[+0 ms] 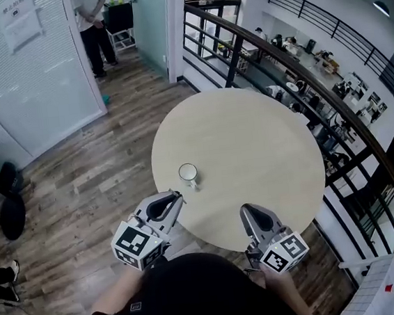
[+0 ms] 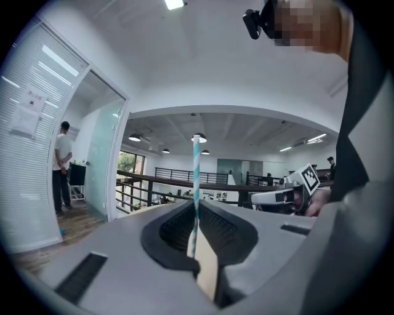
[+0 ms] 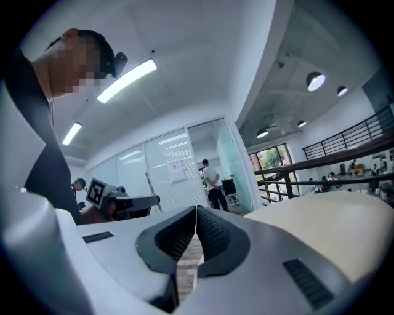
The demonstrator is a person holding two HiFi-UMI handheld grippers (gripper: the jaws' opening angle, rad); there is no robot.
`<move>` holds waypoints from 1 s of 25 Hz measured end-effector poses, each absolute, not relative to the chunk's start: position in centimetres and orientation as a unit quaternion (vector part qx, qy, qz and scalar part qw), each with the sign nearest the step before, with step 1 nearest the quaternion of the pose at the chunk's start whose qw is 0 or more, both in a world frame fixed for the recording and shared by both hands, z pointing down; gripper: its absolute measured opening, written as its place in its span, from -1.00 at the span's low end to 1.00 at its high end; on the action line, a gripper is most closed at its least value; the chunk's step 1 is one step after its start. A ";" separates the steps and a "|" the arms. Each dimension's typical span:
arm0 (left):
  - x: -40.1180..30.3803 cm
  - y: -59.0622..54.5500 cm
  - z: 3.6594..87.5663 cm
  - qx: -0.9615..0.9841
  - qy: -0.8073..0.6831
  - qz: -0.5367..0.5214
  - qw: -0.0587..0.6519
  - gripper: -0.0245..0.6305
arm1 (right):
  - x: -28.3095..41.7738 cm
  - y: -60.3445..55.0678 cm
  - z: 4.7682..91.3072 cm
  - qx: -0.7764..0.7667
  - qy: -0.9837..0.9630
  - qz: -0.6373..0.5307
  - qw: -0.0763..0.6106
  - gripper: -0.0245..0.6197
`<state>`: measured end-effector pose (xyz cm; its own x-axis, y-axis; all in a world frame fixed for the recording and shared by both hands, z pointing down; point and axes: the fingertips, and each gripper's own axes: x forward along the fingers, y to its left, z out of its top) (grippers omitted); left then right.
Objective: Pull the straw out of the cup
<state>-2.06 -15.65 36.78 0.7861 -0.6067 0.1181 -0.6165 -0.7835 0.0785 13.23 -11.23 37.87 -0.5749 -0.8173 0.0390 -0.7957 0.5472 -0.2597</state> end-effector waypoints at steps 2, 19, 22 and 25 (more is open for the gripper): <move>-3.1 -15.8 36.6 0.942 -0.327 0.040 0.056 -0.84 | 12.7 -11.4 37.1 -0.465 0.876 -0.118 0.053 -0.85; -8.4 -15.3 31.6 0.939 -0.342 -0.041 0.027 -0.84 | 7.6 -12.6 34.6 -0.437 0.893 -0.088 0.053 -0.85; -8.6 -15.1 31.3 0.938 -0.344 -0.038 0.020 -0.84 | 7.0 -12.4 34.5 -0.430 0.898 -0.079 0.048 -0.85; -8.8 -15.0 31.5 0.936 -0.351 -0.033 0.019 -0.84 | 6.5 -12.2 34.5 -0.424 0.901 -0.079 0.044 -0.86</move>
<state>-8.78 -15.00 31.47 0.7518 -0.6575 -0.0492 -0.6550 -0.7534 0.0590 6.54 -12.22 34.49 -0.6368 -0.7709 -0.0129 -0.7571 0.6283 -0.1789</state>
